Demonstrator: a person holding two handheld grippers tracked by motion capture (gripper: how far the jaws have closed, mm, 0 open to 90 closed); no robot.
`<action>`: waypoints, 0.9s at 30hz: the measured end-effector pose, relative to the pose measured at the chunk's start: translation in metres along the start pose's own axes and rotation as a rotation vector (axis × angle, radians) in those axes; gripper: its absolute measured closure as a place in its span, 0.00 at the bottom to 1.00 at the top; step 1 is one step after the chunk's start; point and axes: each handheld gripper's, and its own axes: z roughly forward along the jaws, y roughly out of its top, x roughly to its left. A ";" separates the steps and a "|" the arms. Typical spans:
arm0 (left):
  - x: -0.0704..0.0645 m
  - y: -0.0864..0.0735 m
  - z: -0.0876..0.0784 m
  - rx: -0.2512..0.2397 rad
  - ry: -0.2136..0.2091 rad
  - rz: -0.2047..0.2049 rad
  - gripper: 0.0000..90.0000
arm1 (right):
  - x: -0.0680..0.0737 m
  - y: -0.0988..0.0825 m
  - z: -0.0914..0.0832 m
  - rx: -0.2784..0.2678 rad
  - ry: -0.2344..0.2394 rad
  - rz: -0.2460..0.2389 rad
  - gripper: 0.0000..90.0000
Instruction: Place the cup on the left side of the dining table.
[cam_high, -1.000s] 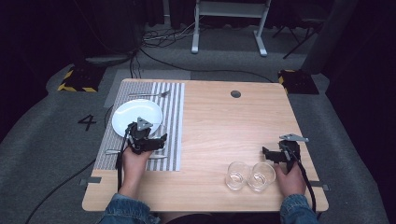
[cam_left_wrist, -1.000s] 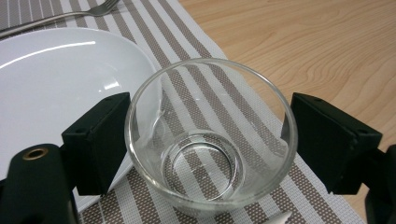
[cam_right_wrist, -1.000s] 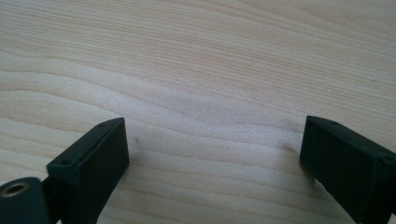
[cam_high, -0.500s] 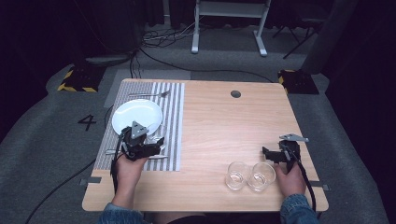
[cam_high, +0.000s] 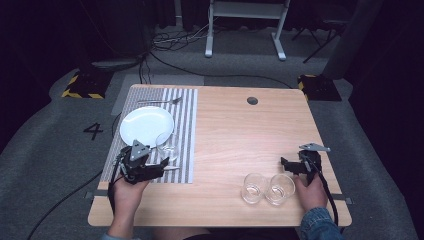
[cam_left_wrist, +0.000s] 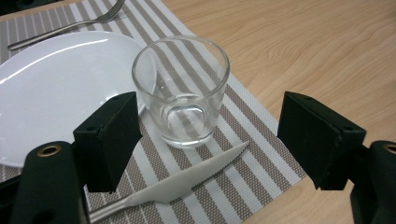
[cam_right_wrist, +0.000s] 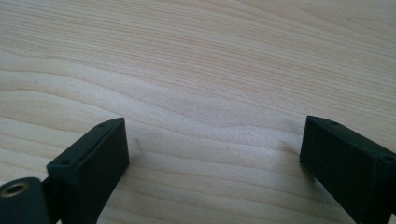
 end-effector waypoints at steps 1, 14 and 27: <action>0.001 -0.004 -0.007 -0.005 0.002 -0.006 0.24 | 0.000 0.000 0.000 0.000 0.000 0.000 0.09; 0.000 -0.025 -0.034 -0.007 0.023 0.001 0.24 | 0.000 0.000 0.000 0.000 0.002 -0.002 0.09; 0.005 -0.045 -0.051 0.027 0.059 -0.025 0.24 | 0.000 0.001 0.001 -0.002 0.006 -0.003 0.09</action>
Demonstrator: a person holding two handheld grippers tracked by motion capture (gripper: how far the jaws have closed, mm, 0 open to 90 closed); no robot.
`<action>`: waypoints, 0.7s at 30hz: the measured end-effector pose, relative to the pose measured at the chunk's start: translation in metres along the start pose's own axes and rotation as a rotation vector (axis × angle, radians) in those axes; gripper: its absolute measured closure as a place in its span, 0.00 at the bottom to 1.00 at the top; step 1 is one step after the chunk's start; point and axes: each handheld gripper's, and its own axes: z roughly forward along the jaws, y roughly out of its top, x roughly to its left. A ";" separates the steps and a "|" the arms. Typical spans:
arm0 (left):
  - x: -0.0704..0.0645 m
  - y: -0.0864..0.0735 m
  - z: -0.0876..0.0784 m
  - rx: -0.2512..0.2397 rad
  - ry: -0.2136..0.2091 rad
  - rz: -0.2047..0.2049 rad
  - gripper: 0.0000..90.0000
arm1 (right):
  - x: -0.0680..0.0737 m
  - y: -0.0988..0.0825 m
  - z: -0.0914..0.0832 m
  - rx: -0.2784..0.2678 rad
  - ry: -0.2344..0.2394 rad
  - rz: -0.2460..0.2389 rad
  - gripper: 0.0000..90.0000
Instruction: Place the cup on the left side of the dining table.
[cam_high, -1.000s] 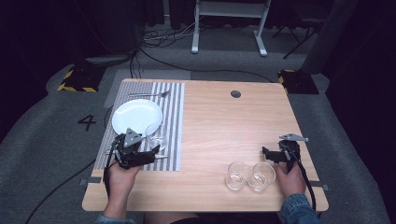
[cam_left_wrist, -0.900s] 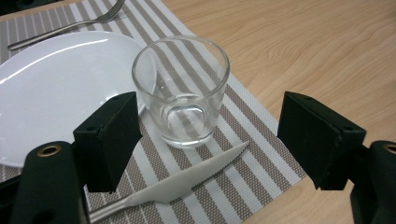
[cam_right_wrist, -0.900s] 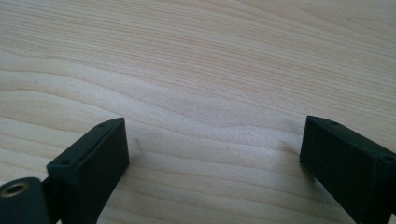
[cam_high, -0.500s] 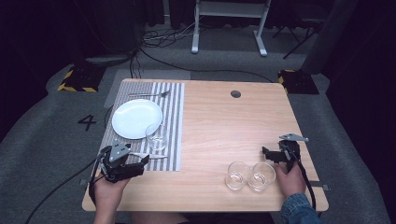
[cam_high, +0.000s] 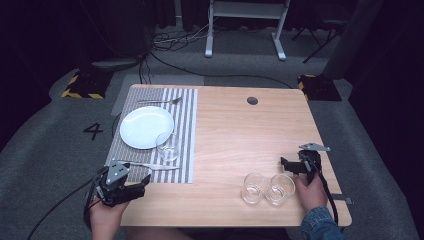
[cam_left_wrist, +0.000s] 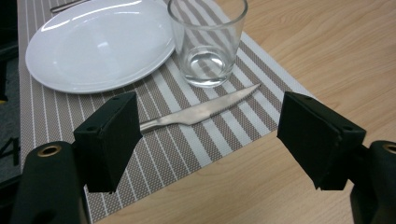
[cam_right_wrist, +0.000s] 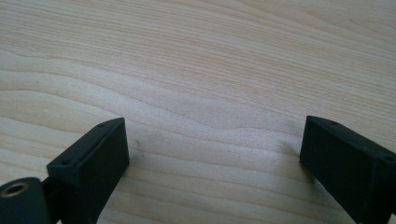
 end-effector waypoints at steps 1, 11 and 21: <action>0.001 -0.001 -0.001 0.005 0.001 -0.002 0.24 | 0.000 0.000 0.000 0.000 0.000 0.000 0.09; 0.003 -0.014 -0.002 0.068 0.002 -0.016 0.24 | 0.000 0.000 0.000 0.001 0.000 -0.003 0.09; 0.016 -0.029 0.012 0.180 -0.019 -0.102 0.25 | 0.000 0.000 0.000 0.001 0.000 -0.003 0.09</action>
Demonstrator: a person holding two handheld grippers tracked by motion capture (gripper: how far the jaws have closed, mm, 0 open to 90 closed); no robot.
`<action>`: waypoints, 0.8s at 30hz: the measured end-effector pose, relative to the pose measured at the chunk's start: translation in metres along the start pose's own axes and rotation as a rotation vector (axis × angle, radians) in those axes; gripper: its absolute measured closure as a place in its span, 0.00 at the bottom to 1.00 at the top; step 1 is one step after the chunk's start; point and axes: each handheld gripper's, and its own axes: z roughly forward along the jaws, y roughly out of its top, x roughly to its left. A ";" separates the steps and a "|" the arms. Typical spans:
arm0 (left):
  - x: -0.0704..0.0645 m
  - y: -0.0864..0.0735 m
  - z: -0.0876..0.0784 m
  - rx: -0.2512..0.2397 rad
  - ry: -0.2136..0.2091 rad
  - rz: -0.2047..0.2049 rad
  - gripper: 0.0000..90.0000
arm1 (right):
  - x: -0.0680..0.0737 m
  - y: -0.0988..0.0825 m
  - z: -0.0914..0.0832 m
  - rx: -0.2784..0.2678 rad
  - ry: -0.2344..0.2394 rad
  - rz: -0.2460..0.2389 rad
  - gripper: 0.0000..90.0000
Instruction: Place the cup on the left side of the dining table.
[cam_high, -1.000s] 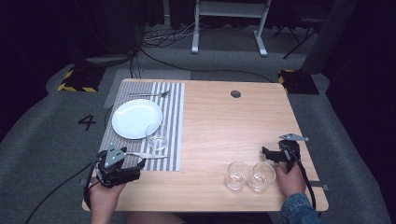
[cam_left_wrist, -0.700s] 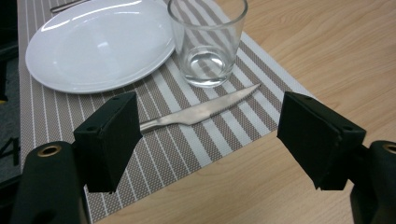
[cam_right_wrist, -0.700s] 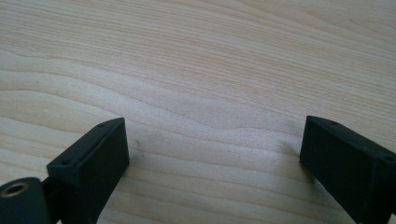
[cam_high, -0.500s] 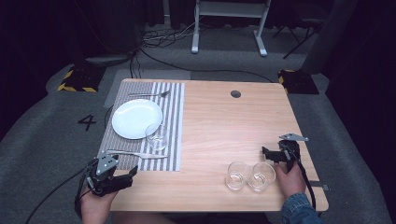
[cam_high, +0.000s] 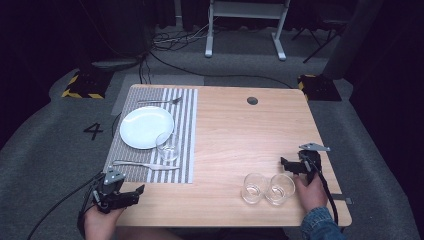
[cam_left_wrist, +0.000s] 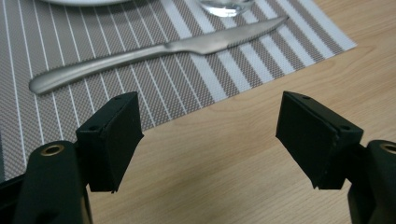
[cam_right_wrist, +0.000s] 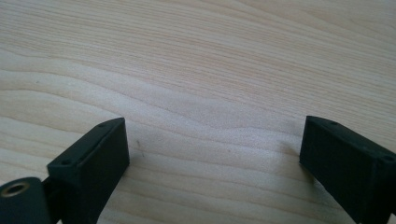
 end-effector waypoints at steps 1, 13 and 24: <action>0.003 -0.002 0.004 0.017 0.000 -0.011 0.25 | 0.000 0.000 0.000 0.000 0.000 0.000 0.09; 0.008 -0.011 0.021 0.089 -0.013 -0.039 0.24 | 0.000 0.000 0.000 0.000 0.000 0.001 0.09; 0.004 -0.015 0.033 0.098 0.021 -0.018 0.22 | 0.000 0.000 0.000 0.000 0.000 0.000 0.09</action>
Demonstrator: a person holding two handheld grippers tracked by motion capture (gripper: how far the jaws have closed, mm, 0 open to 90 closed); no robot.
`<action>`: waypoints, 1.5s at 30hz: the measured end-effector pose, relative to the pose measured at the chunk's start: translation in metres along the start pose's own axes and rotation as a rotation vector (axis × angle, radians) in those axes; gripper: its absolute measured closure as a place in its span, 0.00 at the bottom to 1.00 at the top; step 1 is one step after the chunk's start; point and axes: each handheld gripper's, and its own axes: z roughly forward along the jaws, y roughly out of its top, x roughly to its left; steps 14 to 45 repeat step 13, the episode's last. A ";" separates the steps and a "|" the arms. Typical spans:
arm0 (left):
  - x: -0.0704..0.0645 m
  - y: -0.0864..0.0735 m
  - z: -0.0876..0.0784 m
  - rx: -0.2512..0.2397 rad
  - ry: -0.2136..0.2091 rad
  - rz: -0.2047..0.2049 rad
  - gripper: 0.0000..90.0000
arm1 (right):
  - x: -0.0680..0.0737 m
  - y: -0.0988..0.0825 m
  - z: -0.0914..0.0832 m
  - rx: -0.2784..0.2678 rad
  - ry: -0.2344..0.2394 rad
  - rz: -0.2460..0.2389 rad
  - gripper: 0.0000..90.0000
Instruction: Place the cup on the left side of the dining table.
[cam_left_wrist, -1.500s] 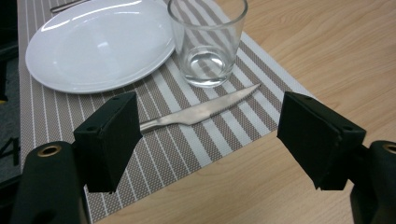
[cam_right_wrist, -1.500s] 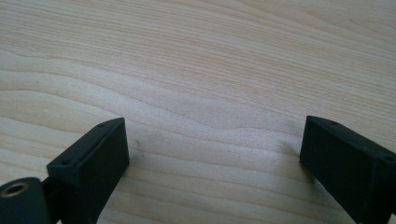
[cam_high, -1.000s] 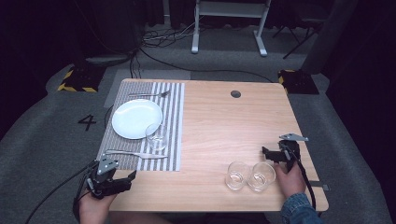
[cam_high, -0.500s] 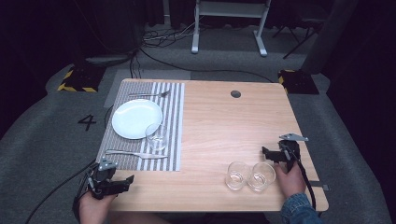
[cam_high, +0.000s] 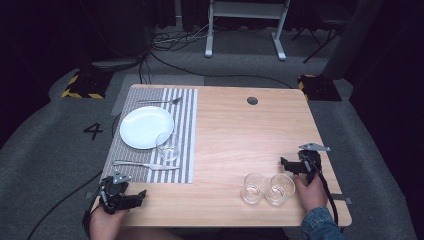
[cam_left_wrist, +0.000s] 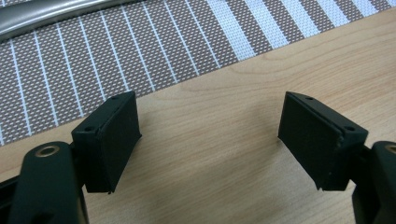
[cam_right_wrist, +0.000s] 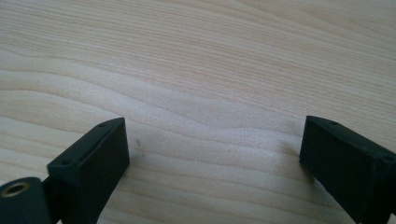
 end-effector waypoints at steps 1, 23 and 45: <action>-0.001 -0.001 0.002 -0.018 0.010 0.011 0.21 | 0.000 0.000 0.000 0.000 0.000 0.000 0.09; -0.002 -0.011 0.010 -0.135 0.001 0.057 0.15 | 0.000 0.000 0.000 0.000 0.000 0.000 0.09; -0.002 -0.011 0.010 -0.135 0.001 0.057 0.15 | 0.000 0.000 0.000 0.000 0.000 0.000 0.09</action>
